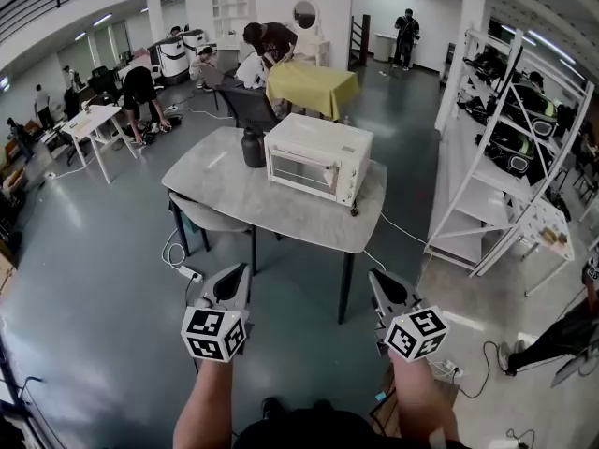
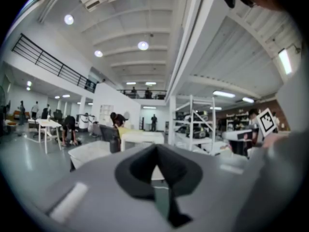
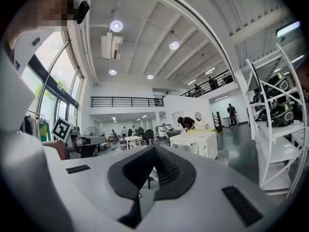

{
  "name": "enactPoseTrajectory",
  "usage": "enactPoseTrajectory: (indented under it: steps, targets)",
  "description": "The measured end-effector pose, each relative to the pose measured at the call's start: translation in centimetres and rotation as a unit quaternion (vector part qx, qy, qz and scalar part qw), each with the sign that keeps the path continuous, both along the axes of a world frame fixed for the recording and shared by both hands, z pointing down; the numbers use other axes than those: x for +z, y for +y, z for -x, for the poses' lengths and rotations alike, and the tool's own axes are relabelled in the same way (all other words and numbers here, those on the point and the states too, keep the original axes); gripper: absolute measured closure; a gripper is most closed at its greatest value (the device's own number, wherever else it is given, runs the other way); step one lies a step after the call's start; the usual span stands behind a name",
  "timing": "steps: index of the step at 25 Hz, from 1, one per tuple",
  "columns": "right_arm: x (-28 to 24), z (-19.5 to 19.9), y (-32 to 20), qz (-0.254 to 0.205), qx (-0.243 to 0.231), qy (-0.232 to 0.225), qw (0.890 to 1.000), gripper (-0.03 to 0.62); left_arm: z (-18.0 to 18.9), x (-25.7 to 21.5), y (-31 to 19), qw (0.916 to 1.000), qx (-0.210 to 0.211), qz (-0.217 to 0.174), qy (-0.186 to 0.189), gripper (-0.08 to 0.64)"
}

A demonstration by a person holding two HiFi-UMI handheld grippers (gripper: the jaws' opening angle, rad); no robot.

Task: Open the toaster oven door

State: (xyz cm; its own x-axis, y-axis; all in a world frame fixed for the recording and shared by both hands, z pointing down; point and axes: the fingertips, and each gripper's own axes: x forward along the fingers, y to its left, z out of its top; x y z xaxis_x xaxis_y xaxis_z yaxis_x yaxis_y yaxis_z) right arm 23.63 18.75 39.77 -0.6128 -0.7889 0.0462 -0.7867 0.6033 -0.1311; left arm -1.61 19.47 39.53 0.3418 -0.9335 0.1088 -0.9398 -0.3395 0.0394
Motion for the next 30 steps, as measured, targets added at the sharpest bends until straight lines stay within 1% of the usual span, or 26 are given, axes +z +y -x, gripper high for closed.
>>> enactPoseTrajectory:
  steps: [8, 11, 15, 19, 22, 27, 30]
  targets:
    - [1.0, -3.3, 2.4, 0.016, -0.001, -0.018, 1.0, 0.6, -2.4, 0.0, 2.1, 0.9998, -0.017, 0.004, 0.004, 0.552]
    - [0.8, -4.0, 3.4, 0.01, -0.015, -0.028, 0.999, 0.6, -3.0, 0.2, 2.8, 0.9996, -0.027, 0.004, 0.007, 0.552]
    - [0.2, -3.8, 4.1, 0.001, -0.037, -0.026, 0.999, 0.598, -3.6, 0.5, 3.7, 0.9994, -0.034, 0.007, 0.004, 0.552]
    - [0.5, -3.6, 4.0, 0.015, -0.048, -0.038, 0.998, 0.598, -3.4, 0.6, 4.2, 0.999, -0.042, 0.015, 0.003, 0.552]
    - [1.1, -3.2, 4.0, 0.026, -0.059, -0.048, 0.997, 0.598, -2.8, 0.5, 4.1, 0.9986, -0.051, 0.013, 0.006, 0.552]
    - [2.2, -2.4, 3.0, 0.048, -0.066, -0.05, 0.995, 0.598, -2.3, 0.8, 3.0, 0.9985, -0.052, 0.01, 0.013, 0.552]
    - [2.1, -1.6, 1.9, 0.054, -0.064, -0.054, 0.995, 0.598, -1.2, 1.2, 2.2, 0.9982, -0.055, 0.014, 0.02, 0.552]
